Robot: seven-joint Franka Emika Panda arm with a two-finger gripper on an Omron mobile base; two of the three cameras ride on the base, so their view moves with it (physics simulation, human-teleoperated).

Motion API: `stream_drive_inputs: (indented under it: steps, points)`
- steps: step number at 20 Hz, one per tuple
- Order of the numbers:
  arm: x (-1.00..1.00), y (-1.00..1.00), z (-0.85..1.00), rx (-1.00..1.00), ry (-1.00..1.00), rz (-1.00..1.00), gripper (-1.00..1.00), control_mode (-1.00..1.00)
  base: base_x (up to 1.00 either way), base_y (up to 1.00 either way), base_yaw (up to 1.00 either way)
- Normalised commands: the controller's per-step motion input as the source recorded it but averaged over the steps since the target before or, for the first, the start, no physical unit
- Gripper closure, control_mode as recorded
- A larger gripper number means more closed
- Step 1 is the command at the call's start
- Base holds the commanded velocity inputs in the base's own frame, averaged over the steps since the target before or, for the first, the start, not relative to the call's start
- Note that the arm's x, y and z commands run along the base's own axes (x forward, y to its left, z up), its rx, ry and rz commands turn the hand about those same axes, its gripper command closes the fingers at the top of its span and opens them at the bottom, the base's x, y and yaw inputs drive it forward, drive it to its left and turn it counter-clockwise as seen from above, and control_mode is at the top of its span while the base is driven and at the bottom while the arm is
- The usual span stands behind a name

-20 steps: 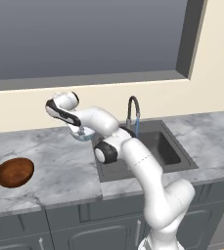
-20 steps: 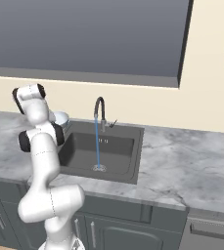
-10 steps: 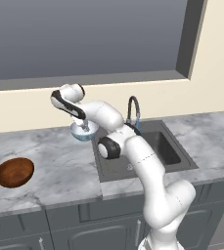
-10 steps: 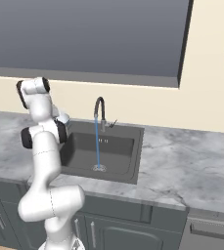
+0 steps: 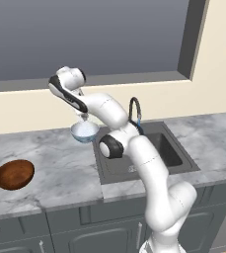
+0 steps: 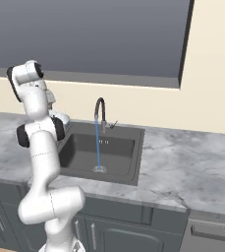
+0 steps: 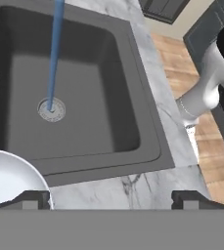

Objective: Rinse each bowl for a few seconds and place them down in the sink or on the counter.

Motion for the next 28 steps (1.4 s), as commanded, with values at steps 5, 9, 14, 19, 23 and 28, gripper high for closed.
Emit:
stream_drive_inputs:
  steps: [5,9,14,19,23,28]
  points:
    - [-0.67,0.41,0.34,-0.04,-0.31,0.01,-1.0,-1.0,0.0,0.0,0.0]
    - [-0.9,0.12,0.05,0.0,-0.32,0.03,-1.0,-1.0,0.0,0.0,0.0]
    - [-1.0,-0.26,0.0,0.11,-0.24,0.01,-1.0,-1.0,0.0,0.0,0.0]
    - [-1.0,-0.35,0.0,0.2,-0.14,0.01,-1.0,-1.0,0.0,0.0,0.0]
    - [-1.0,-0.38,0.0,0.27,-0.06,0.0,-1.0,-1.0,0.0,0.0,0.0]
    - [-1.0,-0.37,0.0,0.27,-0.03,0.0,-1.0,-1.0,0.0,0.0,0.0]
